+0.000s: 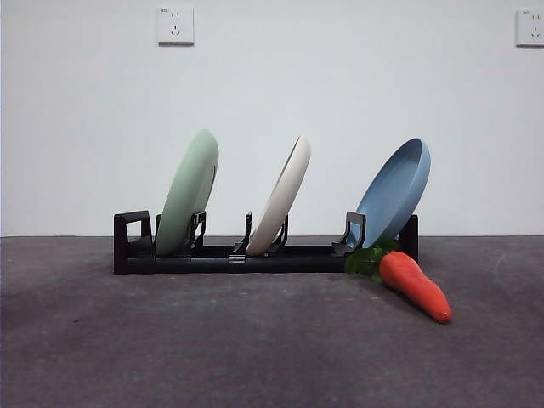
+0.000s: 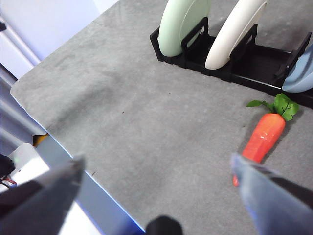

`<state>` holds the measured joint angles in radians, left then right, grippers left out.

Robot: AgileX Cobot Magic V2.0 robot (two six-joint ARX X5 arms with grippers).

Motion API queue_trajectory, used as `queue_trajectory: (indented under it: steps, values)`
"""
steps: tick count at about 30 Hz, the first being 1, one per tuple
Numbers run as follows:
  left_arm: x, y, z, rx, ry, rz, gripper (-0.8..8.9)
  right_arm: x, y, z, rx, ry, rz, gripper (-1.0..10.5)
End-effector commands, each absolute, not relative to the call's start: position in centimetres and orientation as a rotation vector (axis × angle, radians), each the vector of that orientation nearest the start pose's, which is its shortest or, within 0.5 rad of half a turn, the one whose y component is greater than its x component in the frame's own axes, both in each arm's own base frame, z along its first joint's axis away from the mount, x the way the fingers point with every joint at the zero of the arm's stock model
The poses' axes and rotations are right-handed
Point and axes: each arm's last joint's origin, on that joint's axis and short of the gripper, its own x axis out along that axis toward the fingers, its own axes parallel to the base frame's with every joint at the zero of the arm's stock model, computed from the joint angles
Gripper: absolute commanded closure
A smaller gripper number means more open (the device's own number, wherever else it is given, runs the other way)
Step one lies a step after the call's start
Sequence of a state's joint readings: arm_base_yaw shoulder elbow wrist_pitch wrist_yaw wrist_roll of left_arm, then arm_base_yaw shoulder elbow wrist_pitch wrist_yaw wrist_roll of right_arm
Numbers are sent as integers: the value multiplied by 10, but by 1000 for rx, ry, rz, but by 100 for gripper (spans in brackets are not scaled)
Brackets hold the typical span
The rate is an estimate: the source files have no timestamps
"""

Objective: Take the green plate from the plate rack,put the plate on the table,take the carrot from the table,put the carrot in the plate

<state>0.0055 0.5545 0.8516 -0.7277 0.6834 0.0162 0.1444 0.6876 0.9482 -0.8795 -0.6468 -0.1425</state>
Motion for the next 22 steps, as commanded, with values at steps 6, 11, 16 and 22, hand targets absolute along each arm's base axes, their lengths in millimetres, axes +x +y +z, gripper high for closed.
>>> queue_trajectory:
  steps: [6,11,16,22]
  values:
    - [131,-21,337,-107,373,-695,247,107,33,341,29,554,805,349]
    - [171,-30,332,-106,366,-685,247,107,33,340,38,559,803,349]
    - [211,-44,318,-77,364,-658,247,107,33,340,41,567,802,349]
    - [259,-65,306,-42,387,-593,247,105,33,337,50,602,801,349]
